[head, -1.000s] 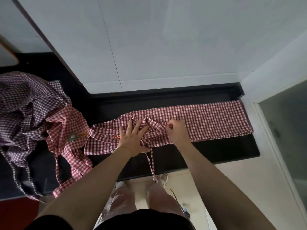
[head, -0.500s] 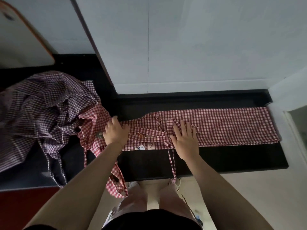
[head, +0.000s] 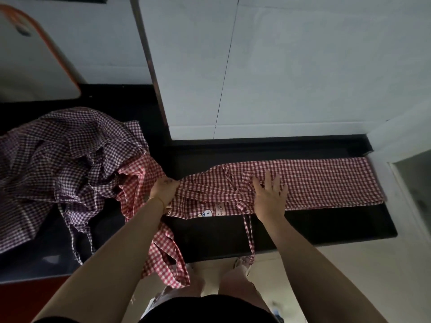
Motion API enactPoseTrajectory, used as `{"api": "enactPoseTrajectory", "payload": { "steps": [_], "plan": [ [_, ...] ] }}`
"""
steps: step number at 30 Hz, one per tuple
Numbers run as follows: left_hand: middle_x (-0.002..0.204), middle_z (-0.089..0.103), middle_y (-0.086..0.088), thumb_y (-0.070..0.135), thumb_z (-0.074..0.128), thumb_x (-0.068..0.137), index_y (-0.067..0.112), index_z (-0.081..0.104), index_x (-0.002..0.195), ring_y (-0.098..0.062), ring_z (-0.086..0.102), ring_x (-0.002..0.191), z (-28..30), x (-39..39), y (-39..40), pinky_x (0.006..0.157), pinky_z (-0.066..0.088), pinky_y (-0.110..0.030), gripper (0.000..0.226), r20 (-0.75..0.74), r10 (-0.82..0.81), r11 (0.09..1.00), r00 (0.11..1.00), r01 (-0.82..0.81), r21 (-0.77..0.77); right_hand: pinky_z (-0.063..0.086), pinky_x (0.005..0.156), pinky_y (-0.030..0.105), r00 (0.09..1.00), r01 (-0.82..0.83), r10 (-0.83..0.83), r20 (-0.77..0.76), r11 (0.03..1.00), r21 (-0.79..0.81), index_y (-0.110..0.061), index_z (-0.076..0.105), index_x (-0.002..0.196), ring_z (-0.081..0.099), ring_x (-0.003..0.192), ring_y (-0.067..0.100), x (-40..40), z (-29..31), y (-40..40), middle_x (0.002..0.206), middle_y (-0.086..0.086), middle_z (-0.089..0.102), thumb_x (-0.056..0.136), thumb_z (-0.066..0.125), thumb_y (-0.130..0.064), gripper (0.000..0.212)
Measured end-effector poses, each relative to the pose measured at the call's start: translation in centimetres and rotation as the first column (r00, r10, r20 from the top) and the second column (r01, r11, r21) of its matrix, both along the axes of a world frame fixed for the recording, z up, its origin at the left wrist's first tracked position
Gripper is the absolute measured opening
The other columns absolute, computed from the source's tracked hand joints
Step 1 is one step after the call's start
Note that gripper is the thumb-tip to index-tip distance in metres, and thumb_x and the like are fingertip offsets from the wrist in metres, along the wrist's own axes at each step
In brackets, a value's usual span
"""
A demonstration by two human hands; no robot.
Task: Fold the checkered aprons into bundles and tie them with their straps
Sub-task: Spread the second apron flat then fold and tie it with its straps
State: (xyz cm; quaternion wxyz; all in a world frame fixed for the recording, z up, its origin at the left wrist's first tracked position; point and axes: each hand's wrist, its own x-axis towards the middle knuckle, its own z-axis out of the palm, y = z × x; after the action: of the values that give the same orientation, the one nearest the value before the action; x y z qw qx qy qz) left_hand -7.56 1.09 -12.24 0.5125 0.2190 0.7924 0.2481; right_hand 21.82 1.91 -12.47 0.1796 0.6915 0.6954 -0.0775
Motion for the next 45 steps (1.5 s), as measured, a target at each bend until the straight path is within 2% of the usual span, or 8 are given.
{"api": "enactPoseTrajectory", "payload": {
  "steps": [4,7,13,22,29,35,41,45],
  "plan": [
    [0.104,0.062,-0.006,0.011,0.063,0.091,0.023,0.056,0.125,-0.023,0.063,0.081,2.4,0.7,1.5,0.068,0.057,-0.037,0.036,0.182,-0.063,0.995,0.981,0.048,0.085,0.037,0.109,0.038,0.903,0.123,-0.075,-0.423,0.989,0.086,-0.02,0.05,0.137,0.044,0.133,0.023,-4.5,4.1,0.9,0.15,0.008,0.04,0.099,0.054,-0.036,0.042],
    [0.094,0.063,-0.012,0.0,0.055,0.094,0.012,0.062,0.115,-0.02,0.064,0.074,5.3,3.0,2.6,0.053,0.055,-0.03,0.025,0.396,-0.064,0.995,0.916,0.03,0.091,0.05,0.091,0.031,0.516,0.067,-0.342,-0.785,0.93,-0.361,-0.022,0.054,0.134,0.058,0.108,0.01,-8.2,8.0,1.4,0.128,-0.005,0.057,0.088,0.056,-0.065,0.063],
    [0.105,0.07,-0.02,0.027,0.054,0.1,0.008,0.063,0.111,-0.029,0.07,0.087,8.7,6.7,3.6,0.073,0.061,-0.038,0.024,0.51,-0.147,0.988,0.848,0.103,0.115,0.049,0.082,0.025,0.53,0.071,-0.316,-0.787,0.941,-0.33,-0.016,0.058,0.126,0.062,0.1,0.014,-7.9,9.6,2.3,0.108,-0.004,0.063,0.095,0.062,-0.028,0.033],
    [0.099,0.067,0.002,0.023,0.052,0.097,0.018,0.068,0.102,-0.009,0.06,0.082,7.9,16.7,4.0,0.069,0.049,-0.024,0.017,-0.11,-0.197,0.906,0.974,0.224,0.358,0.055,0.071,0.032,0.32,0.508,-0.65,-0.689,0.732,-0.455,-0.015,0.065,0.093,0.07,0.08,0.02,7.5,11.4,4.9,0.089,0.005,0.071,0.093,0.062,-0.017,0.004],
    [0.147,0.045,0.002,0.021,0.051,0.097,0.024,0.05,0.14,-0.019,0.033,0.141,5.0,29.7,5.3,0.118,0.025,-0.046,0.043,-0.54,-0.402,0.752,0.74,0.603,0.267,0.047,0.063,0.029,0.335,0.711,-0.686,-0.645,0.633,-0.305,-0.01,0.062,0.088,0.06,0.071,0.019,23.4,9.8,8.3,0.085,0.008,0.064,0.096,0.055,-0.02,0.016],
    [0.165,0.009,0.0,0.041,0.04,0.102,0.032,0.026,0.153,-0.02,-0.003,0.153,1.5,37.4,6.0,0.122,0.006,-0.056,0.054,-0.694,-0.543,0.603,0.473,0.794,0.07,0.046,0.082,0.036,0.432,0.676,-0.642,-0.633,0.696,-0.244,-0.008,0.063,0.096,0.056,0.086,0.025,31.5,6.8,9.4,0.098,0.009,0.063,0.099,0.046,-0.022,0.022],
    [0.157,0.023,-0.007,0.042,0.061,0.093,0.026,0.015,0.155,-0.027,0.029,0.143,0.6,39.7,6.3,0.111,0.038,-0.05,0.079,-0.365,-0.127,0.905,0.922,0.258,0.338,0.04,0.1,0.042,0.527,0.641,-0.644,-0.554,0.73,-0.239,-0.001,0.061,0.122,0.052,0.122,0.039,34.2,4.4,9.0,0.132,0.02,0.058,0.103,0.04,-0.015,0.031],
    [0.153,0.03,-0.01,0.045,0.077,0.081,0.023,0.015,0.155,-0.031,0.033,0.14,0.2,39.1,6.8,0.109,0.04,-0.056,0.099,-0.274,-0.144,0.979,0.951,0.178,0.102,0.034,0.111,0.045,0.524,0.639,-0.646,-0.555,0.729,-0.246,-0.007,0.049,0.142,0.042,0.136,0.038,34.6,3.8,9.1,0.149,0.015,0.046,0.105,0.036,-0.014,0.04]
  ]
}}
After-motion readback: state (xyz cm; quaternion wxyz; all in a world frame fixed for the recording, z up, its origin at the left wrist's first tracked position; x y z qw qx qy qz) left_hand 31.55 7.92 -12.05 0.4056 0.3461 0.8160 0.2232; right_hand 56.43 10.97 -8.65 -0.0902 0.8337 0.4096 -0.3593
